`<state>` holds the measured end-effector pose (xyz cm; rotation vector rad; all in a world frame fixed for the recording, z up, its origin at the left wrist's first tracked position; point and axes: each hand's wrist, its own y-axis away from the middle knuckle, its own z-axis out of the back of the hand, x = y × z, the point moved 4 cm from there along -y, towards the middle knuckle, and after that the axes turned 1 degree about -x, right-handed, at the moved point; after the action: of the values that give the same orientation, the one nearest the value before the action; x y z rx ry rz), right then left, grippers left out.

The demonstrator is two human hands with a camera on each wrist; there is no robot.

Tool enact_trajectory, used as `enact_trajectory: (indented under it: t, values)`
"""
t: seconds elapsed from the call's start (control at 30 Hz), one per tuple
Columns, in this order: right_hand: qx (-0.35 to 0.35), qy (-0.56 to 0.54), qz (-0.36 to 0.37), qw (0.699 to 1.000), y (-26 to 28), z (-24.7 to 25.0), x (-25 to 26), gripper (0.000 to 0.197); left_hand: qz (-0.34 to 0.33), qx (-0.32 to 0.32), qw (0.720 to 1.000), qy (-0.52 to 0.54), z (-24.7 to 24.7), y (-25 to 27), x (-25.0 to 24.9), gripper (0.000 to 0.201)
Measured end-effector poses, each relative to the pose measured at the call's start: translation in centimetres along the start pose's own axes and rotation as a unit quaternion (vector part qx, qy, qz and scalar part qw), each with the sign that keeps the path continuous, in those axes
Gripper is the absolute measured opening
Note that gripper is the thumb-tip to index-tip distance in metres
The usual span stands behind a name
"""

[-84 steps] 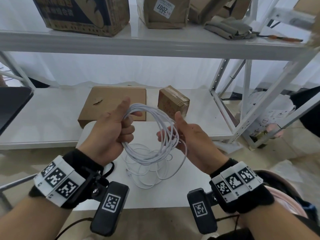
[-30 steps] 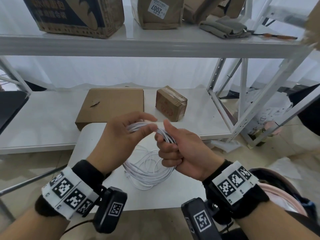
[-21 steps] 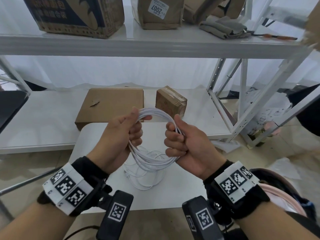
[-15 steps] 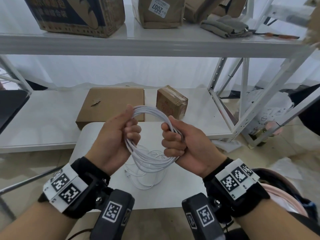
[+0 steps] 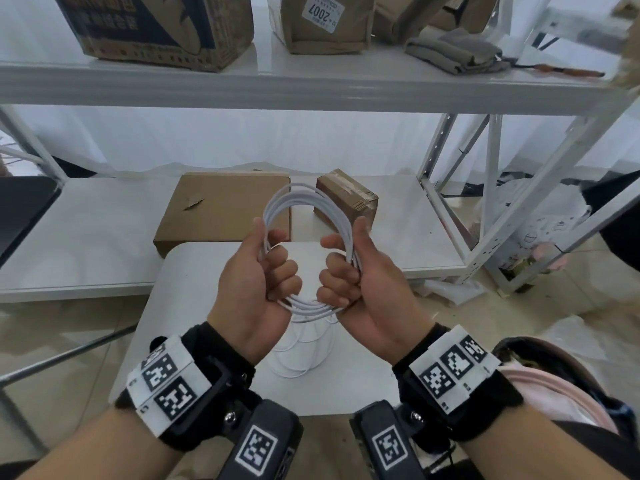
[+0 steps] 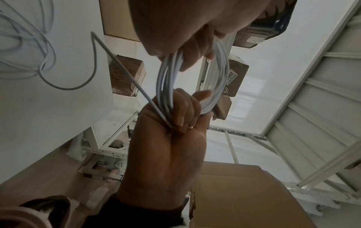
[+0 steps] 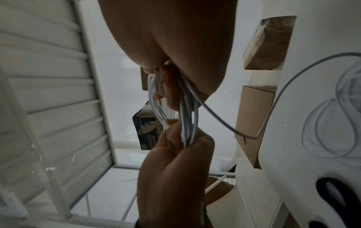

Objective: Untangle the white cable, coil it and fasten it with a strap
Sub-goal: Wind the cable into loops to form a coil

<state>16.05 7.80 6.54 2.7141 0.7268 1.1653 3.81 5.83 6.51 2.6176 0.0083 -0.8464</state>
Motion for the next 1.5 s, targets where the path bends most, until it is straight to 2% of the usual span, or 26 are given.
enact_trajectory:
  t: [0.1, 0.2, 0.33, 0.4, 0.47, 0.53, 0.73, 0.8, 0.9, 1.03, 1.13, 1.23, 1.3, 1.33, 1.43, 1.47, 1.5]
  values:
    - [0.02, 0.026, 0.01, 0.999, 0.3, -0.4, 0.0, 0.052, -0.002, -0.021, 0.999, -0.026, 0.4, -0.2, -0.2, 0.043]
    - [0.017, 0.042, 0.013, 0.999, 0.4, -0.3, -0.1, 0.044, -0.03, -0.042, 0.994, -0.092, 0.7, -0.1, -0.4, 0.045]
    - [0.013, 0.06, -0.002, 0.998, 0.4, -0.2, -0.3, 0.041, -0.076, -0.056, 0.989, -0.115, 0.7, 0.0, -0.6, 0.042]
    - [0.022, 0.072, -0.007, 0.997, 0.5, -0.3, -0.4, 0.042, -0.089, -0.062, 0.988, -0.114, 0.7, 0.0, -0.8, 0.034]
    - [0.035, 0.077, -0.011, 0.996, 0.5, -0.3, -0.4, 0.042, -0.095, -0.062, 0.987, -0.11, 0.6, 0.0, -1.0, 0.025]
    - [0.046, 0.075, -0.019, 0.996, 0.5, -0.2, -0.3, 0.042, -0.104, -0.057, 0.986, -0.12, 0.6, 0.0, -1.1, 0.024]
    - [0.065, 0.07, -0.048, 0.994, 0.7, -0.1, -0.1, 0.042, -0.127, -0.043, 0.979, -0.153, 0.4, 0.0, -0.9, 0.036]
    - [0.051, 0.038, -0.047, 0.997, 0.5, -0.1, 0.0, 0.042, -0.11, -0.037, 0.982, -0.151, 0.3, -0.1, -0.6, 0.037]
    - [-0.009, 0.002, -0.018, 1.0, 0.1, 0.5, 0.4, 0.043, -0.087, -0.021, 0.98, -0.178, 0.1, 0.0, -0.1, 0.037]
    - [-0.044, -0.053, 0.029, 0.997, -0.3, 1.1, 1.8, 0.047, -0.063, -0.07, 0.949, -0.3, 1.5, -0.3, 0.3, 0.032]
    - [-0.044, -0.089, 0.055, 0.994, -0.3, 1.4, 2.9, 0.049, 0.01, -0.135, 0.916, -0.378, 3.7, -0.8, 1.1, 0.021]
    - [-0.035, -0.117, 0.06, 0.991, -0.2, 1.5, 3.4, 0.051, 0.141, -0.142, 0.912, -0.359, 4.6, -0.2, 2.8, 0.03]
    - [-0.025, -0.123, 0.049, 0.991, -0.1, 1.3, 3.1, 0.051, 0.219, -0.103, 0.924, -0.296, 4.2, 0.2, 3.9, 0.039]
    - [-0.018, -0.122, 0.039, 0.992, 0.0, 1.1, 2.8, 0.051, 0.237, -0.069, 0.936, -0.249, 3.7, 0.3, 4.1, 0.039]
    - [0.014, -0.101, -0.006, 0.995, 0.5, 0.3, 1.7, 0.052, 0.216, 0.031, 0.967, -0.128, 1.9, 0.1, 2.8, 0.024]
    - [0.028, -0.089, -0.022, 0.995, 0.7, 0.1, 1.4, 0.052, 0.201, 0.057, 0.974, -0.093, 1.5, -0.1, 1.9, 0.029]
    - [0.041, -0.074, -0.035, 0.996, 0.9, -0.1, 1.2, 0.051, 0.187, 0.079, 0.977, -0.072, 1.3, -0.4, 1.0, 0.042]
